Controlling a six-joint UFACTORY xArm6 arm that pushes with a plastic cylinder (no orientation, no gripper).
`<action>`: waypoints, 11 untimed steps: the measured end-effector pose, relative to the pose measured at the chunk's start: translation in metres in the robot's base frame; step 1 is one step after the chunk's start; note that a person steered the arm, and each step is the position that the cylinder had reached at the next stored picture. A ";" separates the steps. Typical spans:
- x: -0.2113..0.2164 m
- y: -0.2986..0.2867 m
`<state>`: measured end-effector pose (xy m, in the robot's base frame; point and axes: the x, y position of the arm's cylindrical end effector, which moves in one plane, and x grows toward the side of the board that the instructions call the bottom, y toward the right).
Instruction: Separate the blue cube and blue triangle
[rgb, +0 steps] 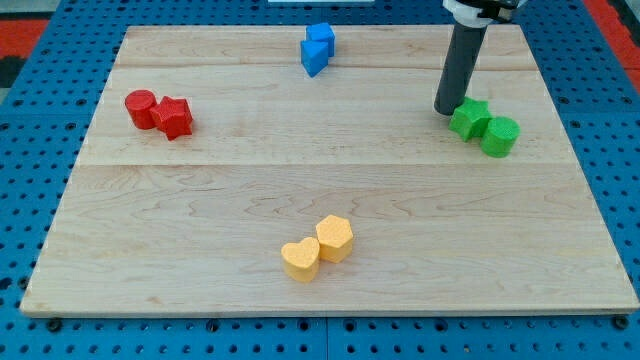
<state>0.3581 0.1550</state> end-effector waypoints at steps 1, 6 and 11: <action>0.000 0.000; -0.166 -0.209; -0.039 -0.139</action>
<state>0.3186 0.0161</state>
